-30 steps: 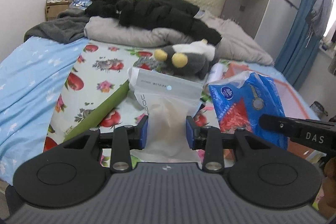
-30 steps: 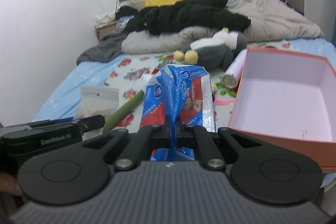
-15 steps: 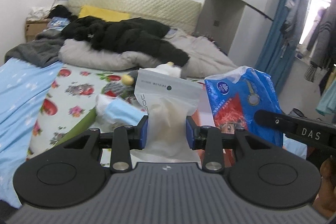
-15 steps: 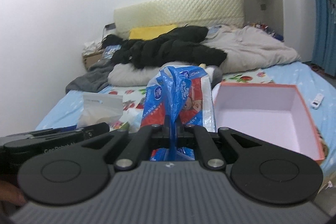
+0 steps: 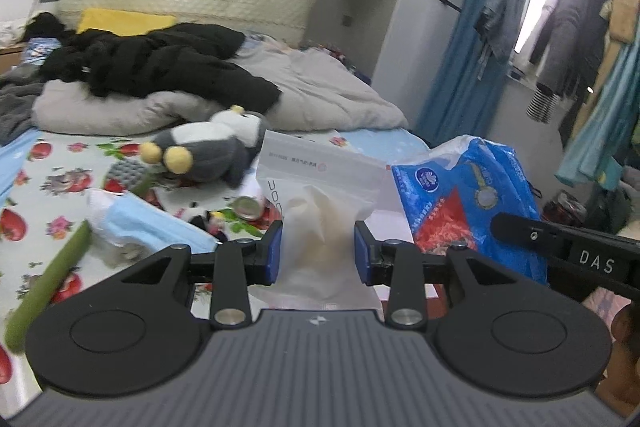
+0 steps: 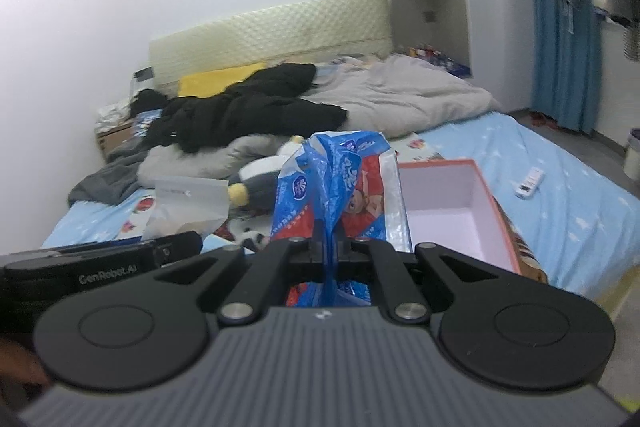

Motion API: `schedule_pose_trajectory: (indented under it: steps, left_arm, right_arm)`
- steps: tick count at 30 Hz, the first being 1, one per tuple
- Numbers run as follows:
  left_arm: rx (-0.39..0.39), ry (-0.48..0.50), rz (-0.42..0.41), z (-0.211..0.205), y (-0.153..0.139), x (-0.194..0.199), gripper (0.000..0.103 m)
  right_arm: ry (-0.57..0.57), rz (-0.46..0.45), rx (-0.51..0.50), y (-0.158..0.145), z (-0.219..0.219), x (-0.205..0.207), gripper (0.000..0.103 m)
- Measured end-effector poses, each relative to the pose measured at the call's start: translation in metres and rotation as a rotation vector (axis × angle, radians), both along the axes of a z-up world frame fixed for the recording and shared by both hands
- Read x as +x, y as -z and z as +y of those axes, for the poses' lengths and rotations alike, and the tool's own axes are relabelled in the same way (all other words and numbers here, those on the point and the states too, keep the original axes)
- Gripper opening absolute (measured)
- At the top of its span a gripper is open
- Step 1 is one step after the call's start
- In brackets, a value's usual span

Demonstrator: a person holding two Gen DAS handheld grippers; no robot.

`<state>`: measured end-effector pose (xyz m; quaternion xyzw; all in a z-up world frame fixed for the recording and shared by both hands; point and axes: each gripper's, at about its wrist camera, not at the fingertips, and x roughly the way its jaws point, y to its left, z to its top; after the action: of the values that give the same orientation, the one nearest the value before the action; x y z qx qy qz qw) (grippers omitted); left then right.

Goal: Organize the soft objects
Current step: 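Carry the zip bag and wipe pack together over the pink box, then lower both items into the box and open both tools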

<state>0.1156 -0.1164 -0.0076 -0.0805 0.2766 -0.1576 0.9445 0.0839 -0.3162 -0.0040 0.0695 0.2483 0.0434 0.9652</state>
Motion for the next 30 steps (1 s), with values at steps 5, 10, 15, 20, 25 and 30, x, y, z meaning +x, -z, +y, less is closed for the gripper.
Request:
schedule_pose_trajectory:
  steps: [5,10,15,20,25,30]
  left_arm:
    - [0.006,0.053,0.029,-0.024,0.009,0.029,0.041]
    - [0.024,0.113,0.067,-0.05,0.024,0.068,0.041]
    - [0.043,0.139,0.122,-0.074,0.042,0.112,0.041]
    - [0.068,0.143,0.186,-0.09,0.063,0.151,0.042]
    - [0.084,0.148,0.242,-0.104,0.085,0.182,0.042]
    - [0.119,0.16,0.286,-0.122,0.108,0.205,0.042]
  right_arm:
    - [0.051,0.016,0.004,0.007,-0.021,0.012,0.005]
    - [0.079,0.035,-0.016,0.017,-0.037,0.037,0.006]
    - [0.093,0.084,0.004,0.038,-0.053,0.066,0.006]
    - [0.101,0.15,0.044,0.065,-0.067,0.097,0.006]
    - [0.105,0.193,0.032,0.089,-0.076,0.12,0.006]
    - [0.111,0.241,0.037,0.114,-0.086,0.14,0.006]
